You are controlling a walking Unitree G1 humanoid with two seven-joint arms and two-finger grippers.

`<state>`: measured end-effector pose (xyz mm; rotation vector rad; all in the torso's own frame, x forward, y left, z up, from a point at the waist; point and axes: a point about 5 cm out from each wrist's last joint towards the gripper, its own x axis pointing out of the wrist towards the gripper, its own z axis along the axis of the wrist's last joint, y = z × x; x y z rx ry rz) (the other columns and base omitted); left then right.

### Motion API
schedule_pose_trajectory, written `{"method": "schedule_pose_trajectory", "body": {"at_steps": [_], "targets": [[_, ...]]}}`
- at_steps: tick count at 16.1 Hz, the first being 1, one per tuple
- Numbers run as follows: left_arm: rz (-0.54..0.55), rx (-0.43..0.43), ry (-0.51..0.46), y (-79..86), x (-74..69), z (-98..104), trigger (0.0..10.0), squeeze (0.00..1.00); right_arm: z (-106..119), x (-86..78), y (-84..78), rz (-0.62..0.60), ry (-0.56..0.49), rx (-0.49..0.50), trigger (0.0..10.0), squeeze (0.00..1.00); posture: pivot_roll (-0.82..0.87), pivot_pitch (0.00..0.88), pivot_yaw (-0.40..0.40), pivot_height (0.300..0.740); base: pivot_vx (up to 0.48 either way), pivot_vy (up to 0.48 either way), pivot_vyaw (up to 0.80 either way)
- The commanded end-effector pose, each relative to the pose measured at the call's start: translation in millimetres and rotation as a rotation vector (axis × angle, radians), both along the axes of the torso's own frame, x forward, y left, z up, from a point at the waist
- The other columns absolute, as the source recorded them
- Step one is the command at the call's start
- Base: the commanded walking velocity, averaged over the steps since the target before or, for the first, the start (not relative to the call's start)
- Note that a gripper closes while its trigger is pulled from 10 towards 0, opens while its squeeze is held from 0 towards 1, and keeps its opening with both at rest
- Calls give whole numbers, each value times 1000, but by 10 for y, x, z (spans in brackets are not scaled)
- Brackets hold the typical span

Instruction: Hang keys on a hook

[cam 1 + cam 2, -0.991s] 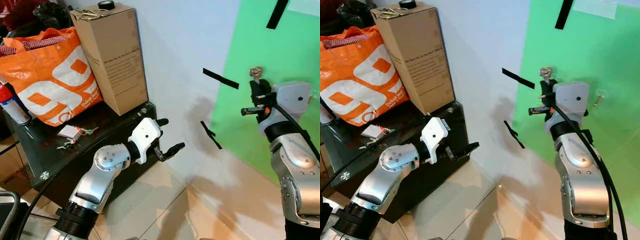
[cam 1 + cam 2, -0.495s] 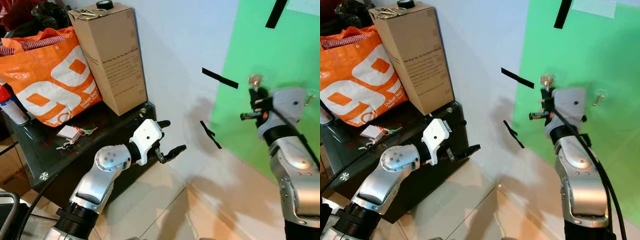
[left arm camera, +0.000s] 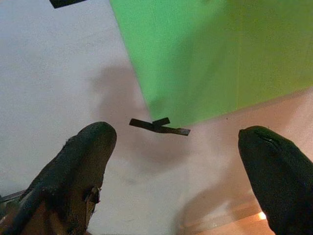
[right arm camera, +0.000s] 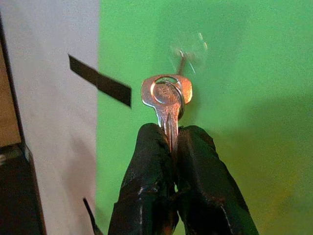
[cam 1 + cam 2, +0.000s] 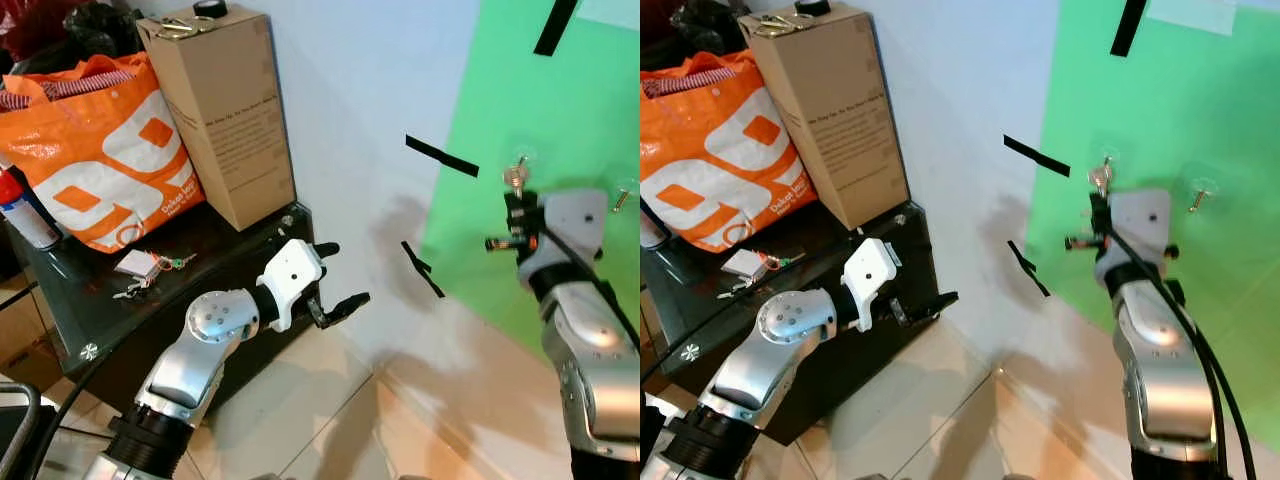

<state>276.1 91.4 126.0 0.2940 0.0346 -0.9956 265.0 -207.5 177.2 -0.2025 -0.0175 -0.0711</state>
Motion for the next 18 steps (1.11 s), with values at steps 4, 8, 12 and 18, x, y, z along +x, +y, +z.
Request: {"method": "schedule_pose_trajectory", "body": {"at_steps": [4,8,12,18], "targets": [[-24,18,-17,0,11,35,10000,0,10,-77,-32,-31,-19,34,10000,0,-195,0,119,740,0,0,0],[-20,23,-30,-1,22,43,10000,0,-24,-164,-85,-50,-24,56,10000,0,-194,0,122,740,0,0,0],[-24,27,-32,-1,35,49,10000,0,-151,-205,-56,-43,24,62,10000,0,-192,0,124,740,0,0,0],[-19,32,-38,2,54,59,10000,0,-146,-124,24,-6,29,64,10000,0,-188,0,122,740,0,0,0]]}}
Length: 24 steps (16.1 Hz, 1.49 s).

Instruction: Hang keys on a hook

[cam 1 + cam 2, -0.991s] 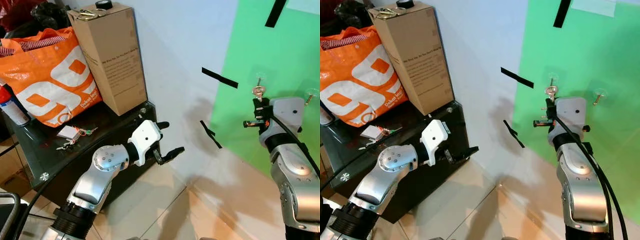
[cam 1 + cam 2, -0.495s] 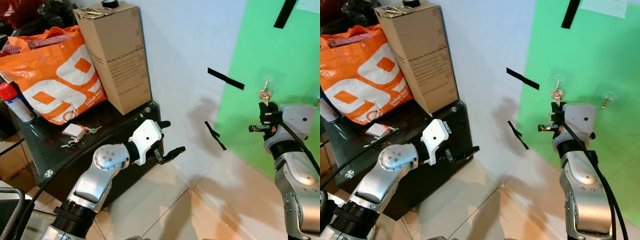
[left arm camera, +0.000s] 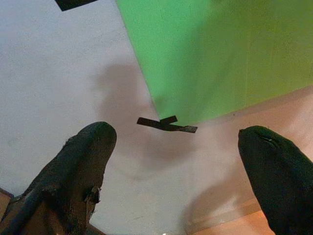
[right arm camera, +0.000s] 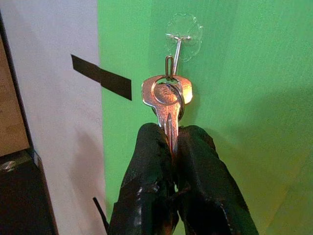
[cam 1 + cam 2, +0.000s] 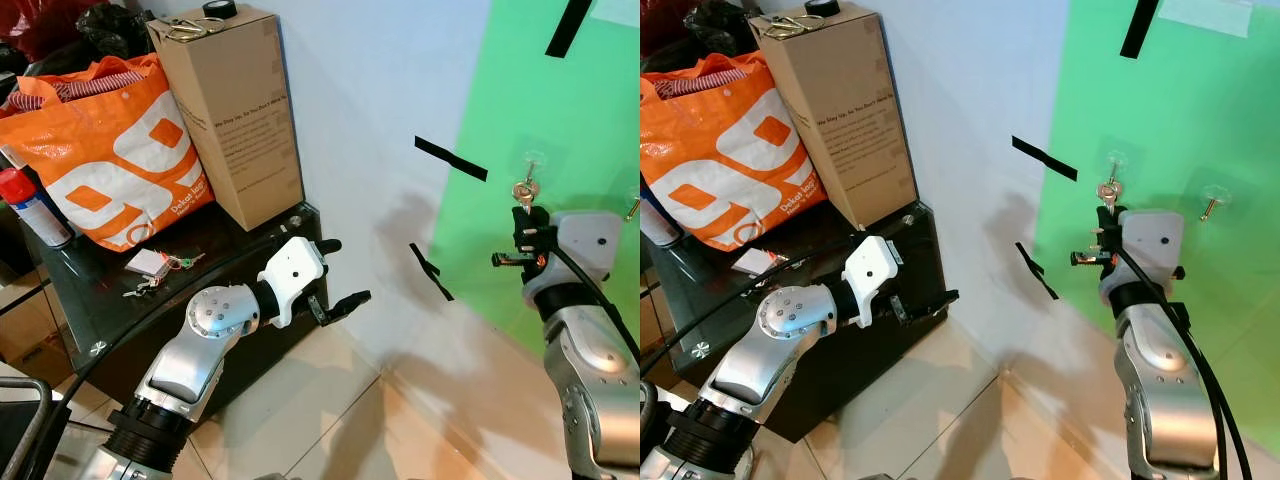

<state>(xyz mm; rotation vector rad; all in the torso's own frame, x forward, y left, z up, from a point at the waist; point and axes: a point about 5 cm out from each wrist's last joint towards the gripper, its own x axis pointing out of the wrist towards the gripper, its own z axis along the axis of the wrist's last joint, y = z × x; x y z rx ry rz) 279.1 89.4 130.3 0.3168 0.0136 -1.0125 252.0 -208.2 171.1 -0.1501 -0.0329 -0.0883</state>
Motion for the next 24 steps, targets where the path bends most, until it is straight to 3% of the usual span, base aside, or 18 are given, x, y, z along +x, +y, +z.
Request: {"method": "schedule_pose_trajectory", "body": {"at_steps": [1,7,12,14,17,20,23,24], "targets": [[2,21,-14,21,28,19,10000,0,-77,21,39,14,45,13,10000,0,-187,0,121,740,0,0,0],[-54,-153,-9,-116,67,285,10000,0,-64,127,75,32,49,8,10000,0,-181,0,117,740,0,0,0],[-67,-197,-4,-146,85,376,10000,0,-46,185,70,33,48,31,10000,0,-175,0,115,740,0,0,0],[-75,-190,5,-142,68,362,10000,0,-44,194,74,31,48,37,10000,1000,-175,0,115,740,0,0,0],[-78,-179,10,-137,58,343,10000,0,-60,184,50,11,66,36,10000,1000,-174,0,115,740,0,0,0],[-61,-162,12,-104,59,322,10000,0,-156,43,133,109,125,66,10000,1000,-178,0,118,740,0,0,0],[50,-105,7,34,79,211,10000,0,-339,-94,217,161,206,80,10000,1000,-182,0,126,740,0,0,0],[138,-60,-7,140,84,116,10000,0,-442,-143,285,181,222,95,10000,1000,-176,0,124,740,0,0,0]]}}
